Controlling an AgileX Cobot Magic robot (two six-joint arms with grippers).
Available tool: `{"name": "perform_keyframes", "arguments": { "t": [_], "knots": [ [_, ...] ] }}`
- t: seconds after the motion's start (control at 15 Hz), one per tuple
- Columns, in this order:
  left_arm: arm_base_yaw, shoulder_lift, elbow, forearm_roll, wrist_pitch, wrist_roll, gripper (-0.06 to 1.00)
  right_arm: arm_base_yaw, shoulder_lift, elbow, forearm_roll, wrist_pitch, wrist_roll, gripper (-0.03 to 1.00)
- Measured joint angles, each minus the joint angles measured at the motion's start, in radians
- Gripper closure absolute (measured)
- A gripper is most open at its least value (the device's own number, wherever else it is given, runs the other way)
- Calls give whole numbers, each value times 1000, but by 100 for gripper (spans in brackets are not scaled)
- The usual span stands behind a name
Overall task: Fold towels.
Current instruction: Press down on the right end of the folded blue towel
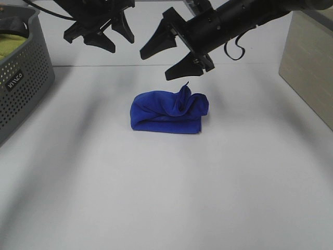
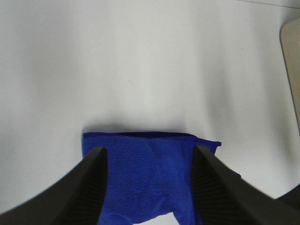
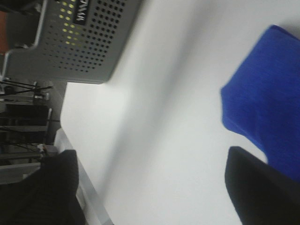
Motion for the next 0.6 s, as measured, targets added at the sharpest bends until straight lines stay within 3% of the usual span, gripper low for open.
{"name": "perform_keyframes", "arguments": {
  "t": [0.27,0.6],
  "knots": [
    [6,0,0,9,19,-3,42,27,106,0,195,-7,-101,15],
    [6,0,0,9,23,-3,42,-27,209,0,145,6,-118,16]
  ]
}}
